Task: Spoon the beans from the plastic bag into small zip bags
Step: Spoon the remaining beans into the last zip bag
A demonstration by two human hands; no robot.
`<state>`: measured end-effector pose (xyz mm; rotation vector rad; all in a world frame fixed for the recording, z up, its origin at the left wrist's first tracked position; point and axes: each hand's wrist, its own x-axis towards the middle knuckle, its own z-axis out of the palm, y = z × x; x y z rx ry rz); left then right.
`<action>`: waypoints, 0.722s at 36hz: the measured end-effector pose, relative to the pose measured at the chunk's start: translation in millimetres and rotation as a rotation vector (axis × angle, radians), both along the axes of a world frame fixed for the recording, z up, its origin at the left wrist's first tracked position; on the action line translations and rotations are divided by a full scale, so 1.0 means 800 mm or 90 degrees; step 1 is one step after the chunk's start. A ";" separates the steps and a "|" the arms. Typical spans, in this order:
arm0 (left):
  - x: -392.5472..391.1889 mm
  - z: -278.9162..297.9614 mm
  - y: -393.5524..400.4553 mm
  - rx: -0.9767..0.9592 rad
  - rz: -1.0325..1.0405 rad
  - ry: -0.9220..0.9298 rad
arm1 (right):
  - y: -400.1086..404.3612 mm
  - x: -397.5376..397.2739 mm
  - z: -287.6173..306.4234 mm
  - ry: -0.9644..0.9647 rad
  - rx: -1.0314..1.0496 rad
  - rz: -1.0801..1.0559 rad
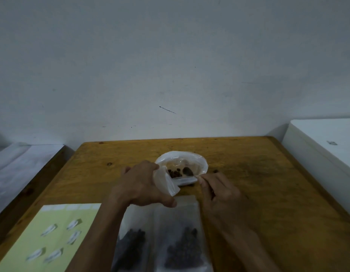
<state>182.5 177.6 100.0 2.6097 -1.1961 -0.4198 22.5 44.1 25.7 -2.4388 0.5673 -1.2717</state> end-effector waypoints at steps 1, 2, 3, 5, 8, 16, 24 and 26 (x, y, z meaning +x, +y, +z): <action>-0.002 -0.001 -0.001 0.005 -0.003 -0.015 | 0.006 0.002 0.002 -0.011 0.002 -0.002; -0.003 -0.003 -0.001 0.009 -0.005 -0.023 | 0.009 0.003 0.002 -0.025 -0.001 -0.001; -0.003 -0.004 -0.001 0.013 -0.006 -0.025 | 0.009 0.004 0.001 -0.041 -0.011 0.002; -0.003 -0.007 -0.001 0.013 -0.008 -0.018 | 0.009 0.004 0.003 -0.044 -0.040 -0.011; -0.002 -0.010 -0.001 0.012 -0.010 -0.019 | 0.005 0.008 -0.004 0.012 -0.072 -0.033; 0.001 -0.014 -0.002 0.008 -0.013 -0.020 | 0.007 0.033 -0.014 0.010 -0.014 0.032; 0.004 -0.012 -0.005 0.010 -0.012 -0.033 | 0.003 0.042 -0.015 0.065 0.011 0.033; 0.005 -0.012 -0.006 0.009 -0.007 -0.032 | 0.008 0.037 -0.014 0.041 0.010 0.045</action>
